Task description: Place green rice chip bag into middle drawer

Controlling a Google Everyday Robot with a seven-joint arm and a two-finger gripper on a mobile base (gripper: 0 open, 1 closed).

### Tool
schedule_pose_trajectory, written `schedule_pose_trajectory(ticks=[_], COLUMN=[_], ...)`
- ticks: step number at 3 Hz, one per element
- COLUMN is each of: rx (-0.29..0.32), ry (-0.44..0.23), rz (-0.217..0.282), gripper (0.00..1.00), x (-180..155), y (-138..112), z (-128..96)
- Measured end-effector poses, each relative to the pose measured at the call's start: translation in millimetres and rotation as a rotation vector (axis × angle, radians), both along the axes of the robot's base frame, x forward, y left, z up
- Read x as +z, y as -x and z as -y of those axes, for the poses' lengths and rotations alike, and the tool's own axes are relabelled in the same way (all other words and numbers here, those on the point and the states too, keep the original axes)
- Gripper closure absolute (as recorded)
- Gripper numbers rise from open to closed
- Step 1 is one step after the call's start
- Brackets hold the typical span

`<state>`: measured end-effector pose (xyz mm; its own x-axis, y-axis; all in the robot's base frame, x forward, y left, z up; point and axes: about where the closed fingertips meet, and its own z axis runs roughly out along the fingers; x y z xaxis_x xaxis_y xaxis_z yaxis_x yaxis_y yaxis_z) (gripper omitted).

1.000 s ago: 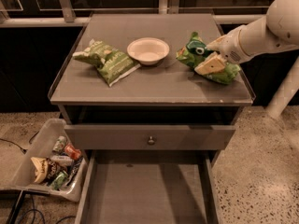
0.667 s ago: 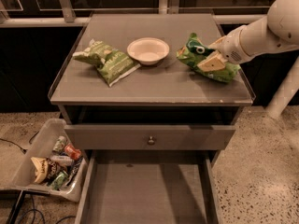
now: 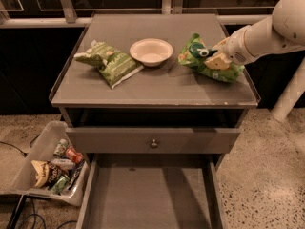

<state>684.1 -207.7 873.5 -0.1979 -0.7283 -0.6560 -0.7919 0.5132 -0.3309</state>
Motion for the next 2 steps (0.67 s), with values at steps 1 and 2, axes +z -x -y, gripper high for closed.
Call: schedule_pose_trajectory(ticks=[1,2], rx=[0.015,0.037], ry=[-0.006,-0.013], rz=[0.007,0.025], gripper=[1.0,1.0], x=[8.9,19.7], y=[3.2,17.3], z=[-2.1,-2.0])
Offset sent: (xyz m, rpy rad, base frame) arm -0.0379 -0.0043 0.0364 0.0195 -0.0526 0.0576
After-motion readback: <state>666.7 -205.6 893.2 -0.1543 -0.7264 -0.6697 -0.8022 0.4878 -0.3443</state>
